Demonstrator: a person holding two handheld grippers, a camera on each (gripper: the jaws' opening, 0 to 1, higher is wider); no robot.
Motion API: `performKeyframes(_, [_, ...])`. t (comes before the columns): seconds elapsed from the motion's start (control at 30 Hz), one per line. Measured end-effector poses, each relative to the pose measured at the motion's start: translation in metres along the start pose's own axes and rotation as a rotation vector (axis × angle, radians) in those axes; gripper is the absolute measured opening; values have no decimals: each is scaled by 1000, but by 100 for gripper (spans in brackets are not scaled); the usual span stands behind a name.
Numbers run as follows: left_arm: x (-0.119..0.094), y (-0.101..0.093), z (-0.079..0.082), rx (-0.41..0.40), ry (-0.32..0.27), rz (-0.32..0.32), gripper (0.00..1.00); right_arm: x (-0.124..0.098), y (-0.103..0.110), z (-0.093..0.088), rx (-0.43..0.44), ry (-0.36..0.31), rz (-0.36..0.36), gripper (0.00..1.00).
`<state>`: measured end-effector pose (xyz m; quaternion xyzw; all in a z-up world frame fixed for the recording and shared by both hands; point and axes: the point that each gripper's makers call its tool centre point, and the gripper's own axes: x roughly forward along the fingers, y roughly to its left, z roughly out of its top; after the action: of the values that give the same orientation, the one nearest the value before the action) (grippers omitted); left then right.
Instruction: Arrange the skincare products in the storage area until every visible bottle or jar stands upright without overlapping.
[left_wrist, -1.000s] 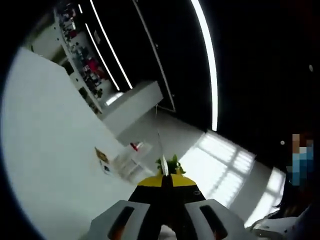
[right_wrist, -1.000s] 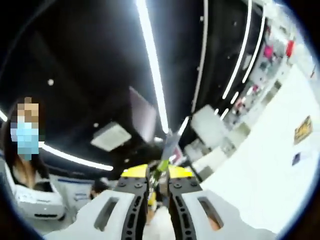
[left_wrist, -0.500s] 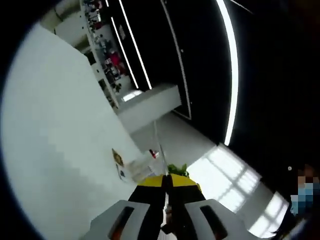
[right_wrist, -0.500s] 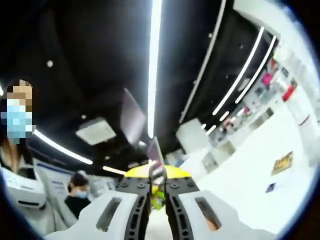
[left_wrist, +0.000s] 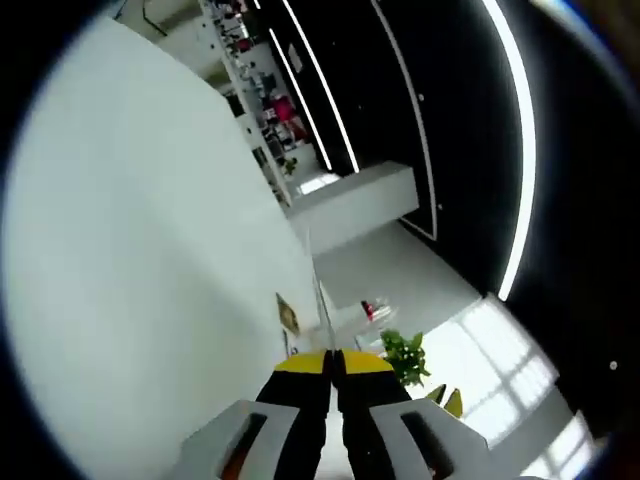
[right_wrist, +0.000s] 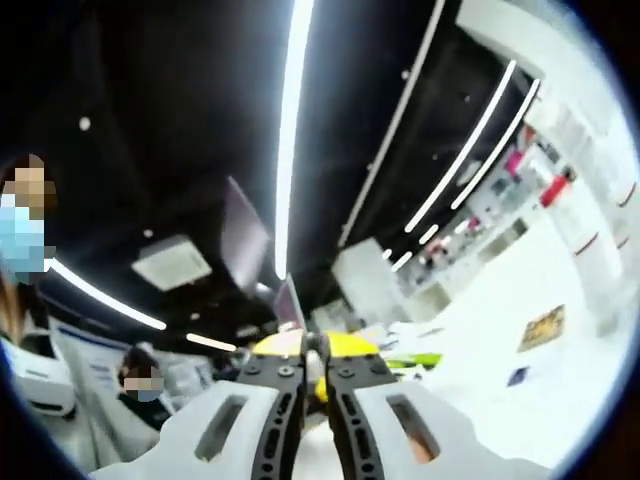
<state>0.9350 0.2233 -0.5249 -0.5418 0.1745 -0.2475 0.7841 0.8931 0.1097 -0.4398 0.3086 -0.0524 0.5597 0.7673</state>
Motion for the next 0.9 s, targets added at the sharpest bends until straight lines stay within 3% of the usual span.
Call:
performKeyframes(0.17, [12, 9, -1, -61, 21, 42, 2, 0, -1, -2, -38, 21, -12, 4])
performKeyframes(0.4, [30, 16, 3, -38, 52, 80, 2, 1, -9, -5, -29, 40, -27, 4])
performKeyframes(0.6, [41, 26, -5, -34, 88, 117, 2, 2, -11, -10, -33, 61, -39, 3])
performKeyframes(0.73, [46, 42, 0, -44, 96, 157, 2, 1, -12, -14, -39, 79, -55, 2])
performKeyframes(0.77, [48, 48, 1, -57, 96, 176, 2, -1, -22, -22, -81, 133, -114, 1])
performKeyframes(0.9, [50, 48, 5, -53, 92, 173, 2, -8, -42, -33, -178, 240, -218, 1])
